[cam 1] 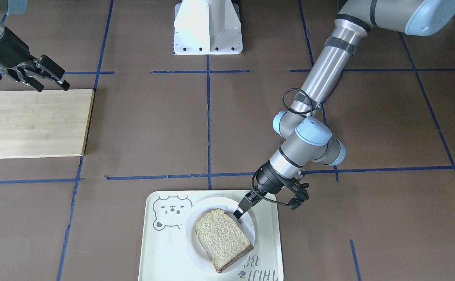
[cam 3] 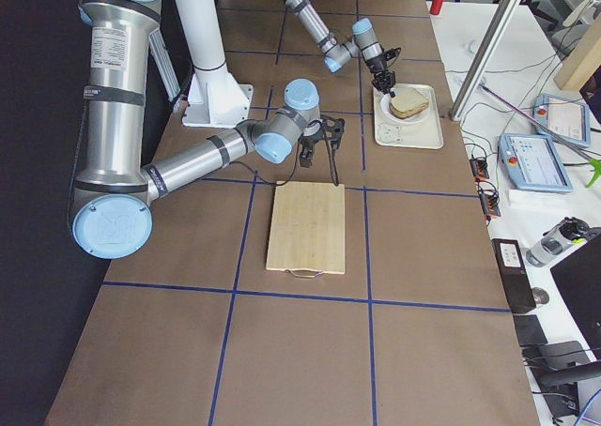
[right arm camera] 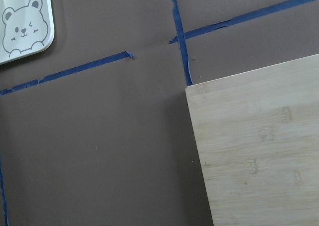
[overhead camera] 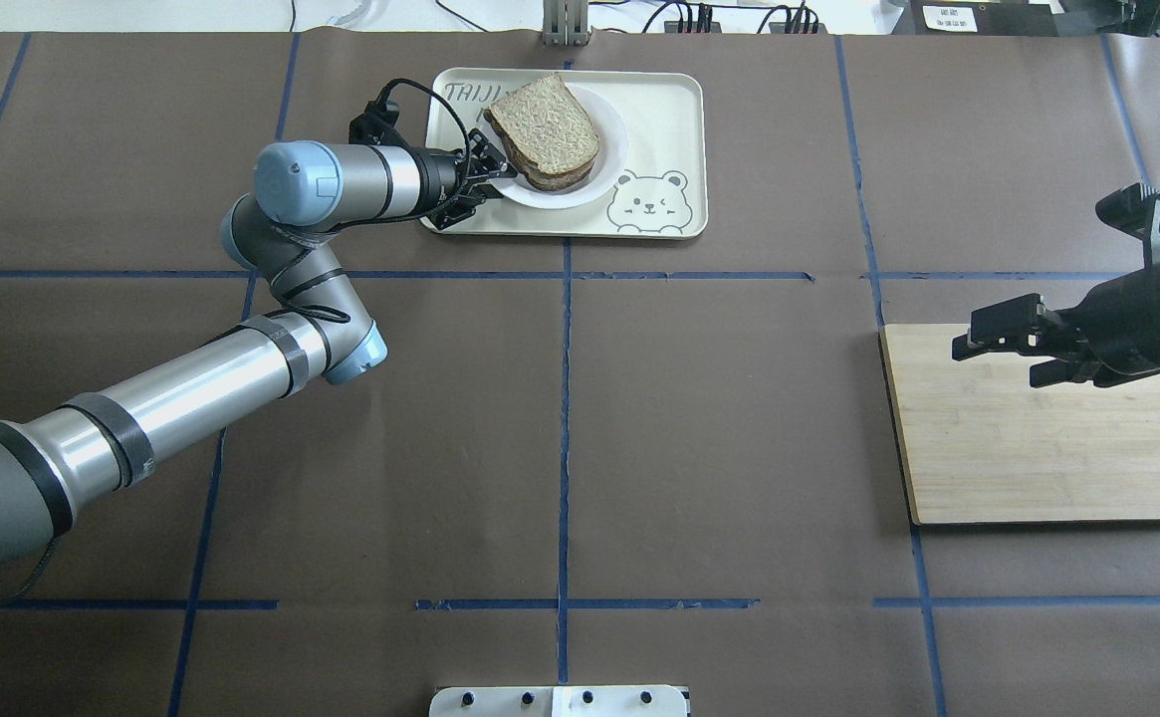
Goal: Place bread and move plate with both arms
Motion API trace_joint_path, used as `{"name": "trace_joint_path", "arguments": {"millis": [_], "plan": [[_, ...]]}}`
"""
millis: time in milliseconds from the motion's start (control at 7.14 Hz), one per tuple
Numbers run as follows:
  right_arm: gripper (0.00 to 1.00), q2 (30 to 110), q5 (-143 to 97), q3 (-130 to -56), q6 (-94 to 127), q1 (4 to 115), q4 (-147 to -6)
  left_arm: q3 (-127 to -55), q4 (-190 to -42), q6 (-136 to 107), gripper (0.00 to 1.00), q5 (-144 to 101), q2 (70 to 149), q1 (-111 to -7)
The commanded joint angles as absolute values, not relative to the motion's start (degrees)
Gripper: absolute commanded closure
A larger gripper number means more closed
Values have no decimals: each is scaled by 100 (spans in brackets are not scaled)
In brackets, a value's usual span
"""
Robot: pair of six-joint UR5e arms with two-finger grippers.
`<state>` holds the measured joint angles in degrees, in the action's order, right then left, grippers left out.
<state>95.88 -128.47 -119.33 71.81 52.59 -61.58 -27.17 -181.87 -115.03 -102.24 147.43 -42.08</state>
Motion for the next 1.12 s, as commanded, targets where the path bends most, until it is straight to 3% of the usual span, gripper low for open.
{"name": "trace_joint_path", "arguments": {"millis": [0, 280, 560, 981], "plan": [[0, 9580, -12850, -11944, 7181, 5282, -6161, -3073, -18185, -11479, 59, -10606, 14486, -4454], [0, 9580, -12885, -11944, 7181, 5343, -6152, -3880, -18167, -11113, 54, -10958, 13917, -4649], [0, 9589, -13025, -11944, 7172, 5597, -6170, -5048, -17530, -10277, 36, -11632, 13099, -4955], [0, 9843, -13025, -11787, 6148, 5984, -6231, -5826, -17174, -8664, 34, -12373, 11966, -5886]]}}
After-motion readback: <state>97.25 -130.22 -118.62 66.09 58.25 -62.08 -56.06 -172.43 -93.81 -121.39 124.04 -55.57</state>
